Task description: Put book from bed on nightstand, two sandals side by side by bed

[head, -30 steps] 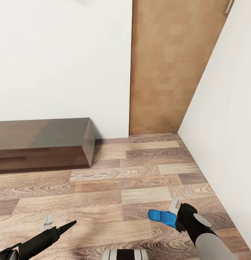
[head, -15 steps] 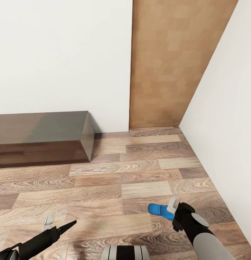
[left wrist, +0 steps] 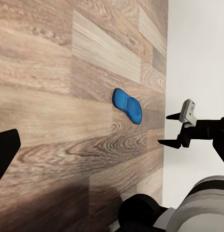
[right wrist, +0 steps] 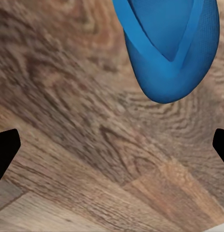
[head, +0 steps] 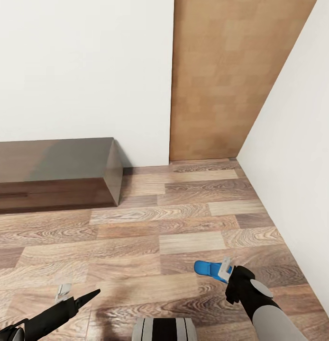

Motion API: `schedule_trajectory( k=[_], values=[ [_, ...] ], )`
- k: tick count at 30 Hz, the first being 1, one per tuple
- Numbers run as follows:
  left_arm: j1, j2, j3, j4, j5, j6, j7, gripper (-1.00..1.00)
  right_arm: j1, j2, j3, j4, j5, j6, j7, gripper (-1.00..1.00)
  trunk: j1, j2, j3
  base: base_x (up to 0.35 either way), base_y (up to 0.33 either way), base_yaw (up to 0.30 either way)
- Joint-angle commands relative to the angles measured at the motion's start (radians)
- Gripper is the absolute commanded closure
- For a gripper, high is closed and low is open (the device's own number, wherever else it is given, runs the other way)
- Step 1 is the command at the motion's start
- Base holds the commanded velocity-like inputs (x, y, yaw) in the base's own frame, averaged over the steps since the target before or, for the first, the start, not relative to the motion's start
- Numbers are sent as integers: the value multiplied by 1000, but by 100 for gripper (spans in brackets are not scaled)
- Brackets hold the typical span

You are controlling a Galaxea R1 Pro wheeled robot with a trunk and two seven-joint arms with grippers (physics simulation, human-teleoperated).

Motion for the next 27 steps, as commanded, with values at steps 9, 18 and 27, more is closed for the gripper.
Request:
schedule_trajectory(
  k=[9,18,27],
  values=[
    [0,0,1,0,4,9,-3,-100,0,3,-3,-1,10,0,6,-100,0,0,-1,13,0,0],
    [0,0,1,0,4,-31,-3,-100,0,4,-3,0,11,0,3,-100,0,0,-1,136,0,0],
    [0,0,1,0,5,-36,-3,-100,0,4,-3,1,11,0,3,-100,0,0,-1,65,0,0]
  ],
)
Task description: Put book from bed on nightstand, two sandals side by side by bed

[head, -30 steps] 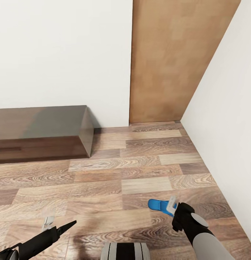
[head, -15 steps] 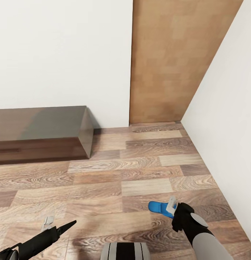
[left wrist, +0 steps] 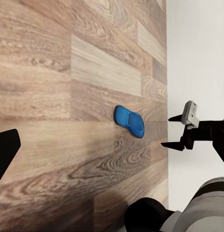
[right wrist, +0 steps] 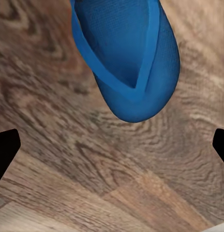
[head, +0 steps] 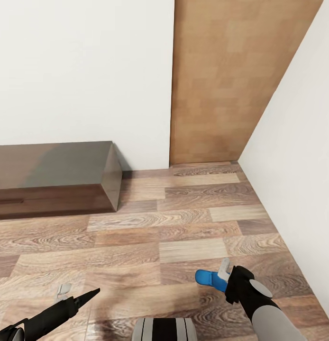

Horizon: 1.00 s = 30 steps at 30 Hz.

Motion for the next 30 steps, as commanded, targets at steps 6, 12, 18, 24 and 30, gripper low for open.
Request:
schedule_trajectory(
  k=[6,12,18,24,30],
  values=[
    [0,0,0,0,4,10,-1,-100,-1,3,-6,-2,7,0,8,-100,0,0,-1,22,0,0],
    [0,0,0,0,4,10,-1,-100,-1,10,-5,-2,8,0,10,-100,0,0,-1,2,0,0],
    [0,0,0,0,4,9,-1,-100,-1,31,94,-1,8,2,11,-100,0,0,-1,0,0,0],
    [0,0,0,0,3,9,-1,-100,-1,34,208,0,8,8,12,-100,0,0,-1,0,0,0],
    [0,0,0,0,3,9,-1,-100,-1,34,237,-1,8,9,13,-100,0,0,-1,0,0,0]
  ],
)
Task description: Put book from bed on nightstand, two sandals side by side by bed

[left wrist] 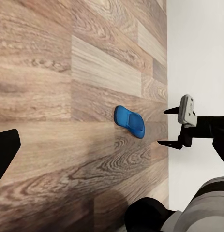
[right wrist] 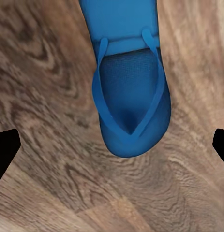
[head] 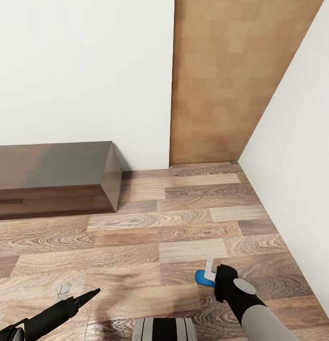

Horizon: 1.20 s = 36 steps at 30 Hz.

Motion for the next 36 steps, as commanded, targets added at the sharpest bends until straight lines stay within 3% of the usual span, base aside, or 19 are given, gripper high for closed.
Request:
schedule_trajectory(
  k=[1,13,19,36],
  values=[
    [0,0,0,0,4,10,-2,-100,0,0,4,-2,7,3,7,-100,0,0,-1,0,0,0],
    [0,0,0,0,4,10,-2,-100,0,0,5,-2,7,3,6,-100,0,0,-1,0,0,0],
    [0,0,0,0,4,11,-2,-100,0,0,5,-2,8,3,6,-100,3,-2,-24,0,0,0],
    [0,0,2,0,5,10,-2,-100,0,0,5,-2,8,2,6,-100,3,-2,-24,3,0,0]
  ],
)
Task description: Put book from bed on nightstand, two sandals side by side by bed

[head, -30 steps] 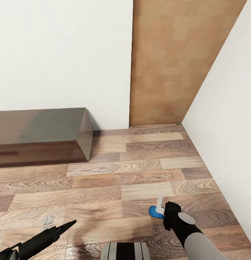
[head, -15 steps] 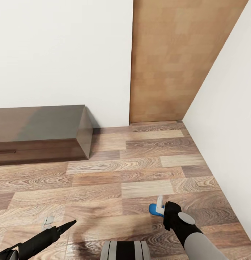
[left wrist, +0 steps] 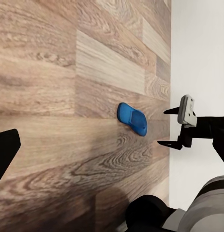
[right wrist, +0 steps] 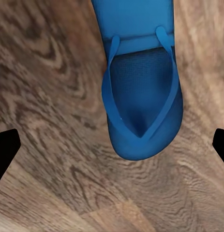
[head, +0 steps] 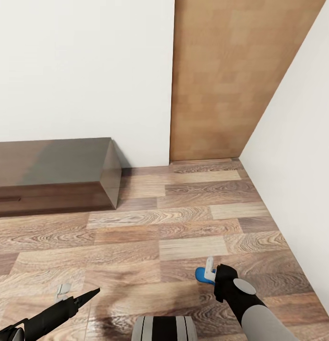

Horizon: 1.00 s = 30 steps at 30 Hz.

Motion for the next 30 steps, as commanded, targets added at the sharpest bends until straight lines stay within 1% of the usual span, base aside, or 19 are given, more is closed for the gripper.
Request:
schedule_trajectory(
  k=[1,7,17,23,30],
  values=[
    [0,0,0,0,4,10,-2,-100,0,0,3,-2,7,3,7,-100,0,0,-1,80,-7,0],
    [0,0,0,0,3,8,-2,-100,-1,0,3,-2,7,3,7,-100,0,0,-1,121,-46,0],
    [0,0,0,0,3,4,-2,-100,-1,0,3,-2,7,2,7,-100,0,0,-1,22,-7,0],
    [0,0,0,2,4,-29,-1,-100,-1,0,3,-1,7,2,7,-100,0,0,-1,116,0,0],
    [0,0,1,2,4,-35,-1,-100,-1,0,2,-1,7,2,7,-100,0,0,-1,21,0,0]
  ],
)
